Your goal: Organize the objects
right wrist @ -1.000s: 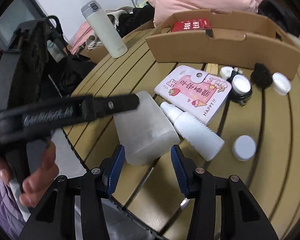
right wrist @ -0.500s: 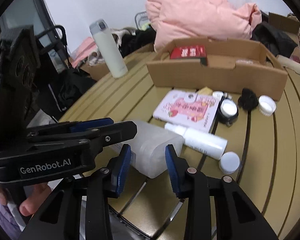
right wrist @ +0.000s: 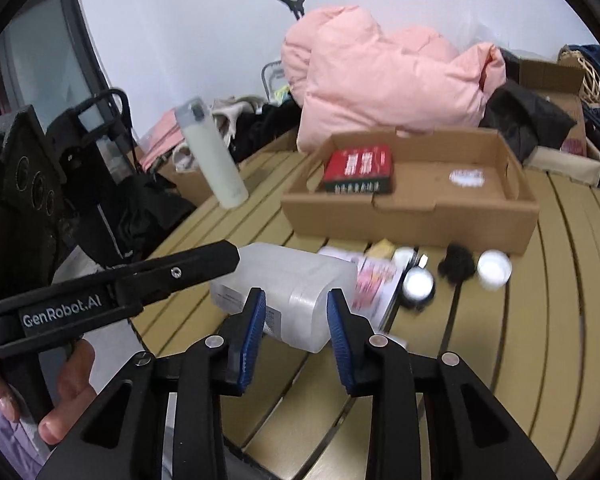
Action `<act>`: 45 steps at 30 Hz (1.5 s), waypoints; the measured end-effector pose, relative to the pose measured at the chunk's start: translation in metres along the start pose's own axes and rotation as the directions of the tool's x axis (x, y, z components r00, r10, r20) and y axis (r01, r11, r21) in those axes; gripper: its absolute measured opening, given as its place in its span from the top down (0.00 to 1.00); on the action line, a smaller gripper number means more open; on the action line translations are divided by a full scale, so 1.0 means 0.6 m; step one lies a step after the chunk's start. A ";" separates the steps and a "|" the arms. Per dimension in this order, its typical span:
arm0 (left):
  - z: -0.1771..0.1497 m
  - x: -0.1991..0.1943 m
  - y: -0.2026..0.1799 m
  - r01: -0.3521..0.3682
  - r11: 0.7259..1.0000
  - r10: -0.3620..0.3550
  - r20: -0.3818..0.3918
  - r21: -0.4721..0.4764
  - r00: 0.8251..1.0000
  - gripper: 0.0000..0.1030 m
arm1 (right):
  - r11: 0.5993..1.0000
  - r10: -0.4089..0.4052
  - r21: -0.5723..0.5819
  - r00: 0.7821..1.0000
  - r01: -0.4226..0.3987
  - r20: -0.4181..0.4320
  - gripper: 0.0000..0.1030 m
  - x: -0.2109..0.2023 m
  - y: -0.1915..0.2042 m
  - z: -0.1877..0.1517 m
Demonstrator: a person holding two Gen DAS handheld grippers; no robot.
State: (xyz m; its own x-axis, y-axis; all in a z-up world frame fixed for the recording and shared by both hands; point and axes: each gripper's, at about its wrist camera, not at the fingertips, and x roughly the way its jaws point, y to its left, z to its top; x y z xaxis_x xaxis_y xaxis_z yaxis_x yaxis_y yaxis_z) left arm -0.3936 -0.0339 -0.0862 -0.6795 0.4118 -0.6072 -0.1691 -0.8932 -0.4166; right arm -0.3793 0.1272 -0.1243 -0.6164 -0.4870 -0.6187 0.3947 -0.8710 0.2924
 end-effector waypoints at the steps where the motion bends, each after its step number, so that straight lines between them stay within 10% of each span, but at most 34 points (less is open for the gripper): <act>1: 0.015 0.003 -0.007 0.006 1.000 -0.006 0.013 0.009 1.000 0.77 | 1.000 -0.005 -0.007 1.000 0.005 0.005 0.67 -0.002 -0.004 0.014; 18: 0.177 0.172 0.048 0.055 0.998 -0.053 0.080 -0.024 0.995 0.77 | 0.999 0.016 0.039 0.993 -0.012 -0.113 0.67 0.189 -0.120 0.189; 25: 0.150 0.257 0.116 -0.145 0.985 0.137 -0.092 -0.089 0.986 0.65 | 0.999 -0.016 0.031 0.975 0.023 -0.222 0.66 0.294 -0.124 0.171; 28: 0.160 0.230 0.108 -0.133 0.989 0.129 -0.052 -0.071 0.990 0.38 | 1.000 0.009 0.008 0.977 -0.007 -0.214 0.64 0.282 -0.117 0.175; 30: 0.164 0.208 0.099 -0.153 0.987 0.153 -0.008 -0.053 0.988 0.32 | 0.999 -0.049 -0.027 0.983 0.045 -0.179 0.22 0.258 -0.116 0.182; 32: 0.163 0.191 0.090 -0.172 0.985 0.172 -0.004 -0.010 0.985 0.22 | 0.997 -0.080 -0.030 0.989 0.077 -0.128 0.07 0.222 -0.124 0.190; 38: 0.146 0.136 0.048 -0.358 0.931 0.354 0.060 0.072 0.933 0.12 | 0.975 -0.221 -0.031 0.975 0.221 -0.005 0.07 0.101 -0.157 0.207; 45: 0.078 0.089 0.008 -0.372 0.921 0.367 0.064 0.118 0.928 0.00 | 0.942 -0.330 -0.062 0.944 0.331 0.020 0.07 0.004 -0.181 0.143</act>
State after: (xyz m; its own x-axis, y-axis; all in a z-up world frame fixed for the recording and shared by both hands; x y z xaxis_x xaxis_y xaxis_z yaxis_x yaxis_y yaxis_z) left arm -0.4640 -0.0245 -0.0892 -0.7381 0.0429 -0.6734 0.0132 -0.9969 -0.0779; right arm -0.4819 0.2150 -0.0952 -0.7259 -0.1731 -0.6656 0.2100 -0.9774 0.0252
